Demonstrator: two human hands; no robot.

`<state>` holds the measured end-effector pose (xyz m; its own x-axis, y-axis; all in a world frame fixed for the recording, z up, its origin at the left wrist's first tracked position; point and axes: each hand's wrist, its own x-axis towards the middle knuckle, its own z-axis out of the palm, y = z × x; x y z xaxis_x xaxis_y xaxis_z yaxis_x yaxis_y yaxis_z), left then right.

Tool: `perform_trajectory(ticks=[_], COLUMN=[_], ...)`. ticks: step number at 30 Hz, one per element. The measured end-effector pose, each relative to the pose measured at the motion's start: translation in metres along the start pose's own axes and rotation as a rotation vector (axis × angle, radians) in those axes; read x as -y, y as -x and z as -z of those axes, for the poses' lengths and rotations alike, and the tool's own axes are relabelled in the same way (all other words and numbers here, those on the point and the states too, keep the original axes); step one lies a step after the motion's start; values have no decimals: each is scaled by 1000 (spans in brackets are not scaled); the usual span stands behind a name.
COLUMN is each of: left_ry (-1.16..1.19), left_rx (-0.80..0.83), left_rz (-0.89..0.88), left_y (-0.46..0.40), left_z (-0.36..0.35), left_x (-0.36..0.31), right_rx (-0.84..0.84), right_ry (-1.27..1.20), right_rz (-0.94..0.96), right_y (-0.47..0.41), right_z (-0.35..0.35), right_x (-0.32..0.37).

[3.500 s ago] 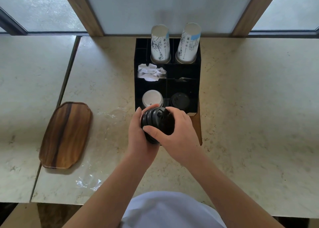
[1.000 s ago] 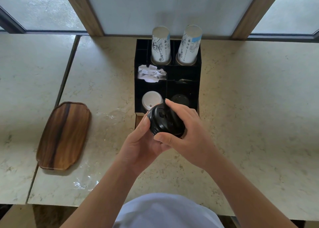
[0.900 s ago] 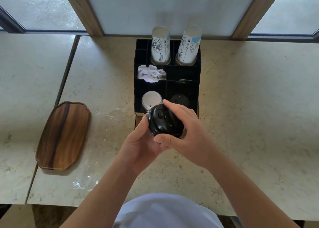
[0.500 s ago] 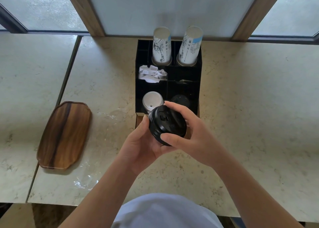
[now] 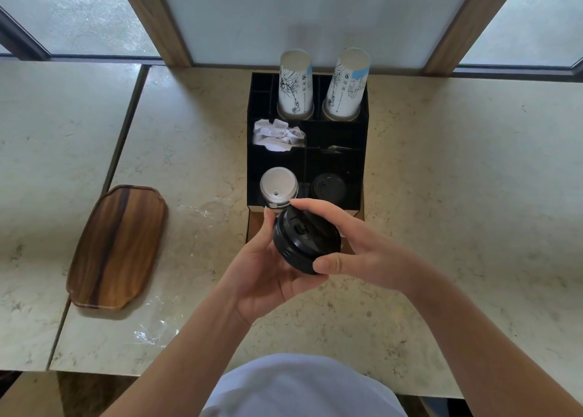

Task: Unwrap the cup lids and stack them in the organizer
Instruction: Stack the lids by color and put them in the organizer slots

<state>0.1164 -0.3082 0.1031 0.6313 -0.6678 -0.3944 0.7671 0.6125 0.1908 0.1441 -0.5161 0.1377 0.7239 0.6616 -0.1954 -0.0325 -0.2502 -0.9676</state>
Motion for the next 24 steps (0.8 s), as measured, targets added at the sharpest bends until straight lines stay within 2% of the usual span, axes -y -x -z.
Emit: perform_trajectory(ticks=[4, 8, 15, 18, 22, 24], left_ry=[54, 29, -128, -181, -100, -127], left_rx=[-14, -43, -205, -306, -473, -504], left_rz=[56, 20, -32, -60, -179, -201], left_y=[-5, -9, -25, -42, -67, -79], left_z=[0, 2, 7, 10, 15, 13], left_x=[0, 3, 3, 8, 8, 4], right_rx=[9, -58, -95, -139, -332, -373], right_ry=[13, 62, 231, 155, -22, -99], right_rz=[-49, -85, -123, -164, -308, -328], right_y=[-3, -5, -4, -4, -5, -7], right_z=[7, 4, -1, -1, -4, -6], right_x=[-7, -9, -30, -49, -71, -80])
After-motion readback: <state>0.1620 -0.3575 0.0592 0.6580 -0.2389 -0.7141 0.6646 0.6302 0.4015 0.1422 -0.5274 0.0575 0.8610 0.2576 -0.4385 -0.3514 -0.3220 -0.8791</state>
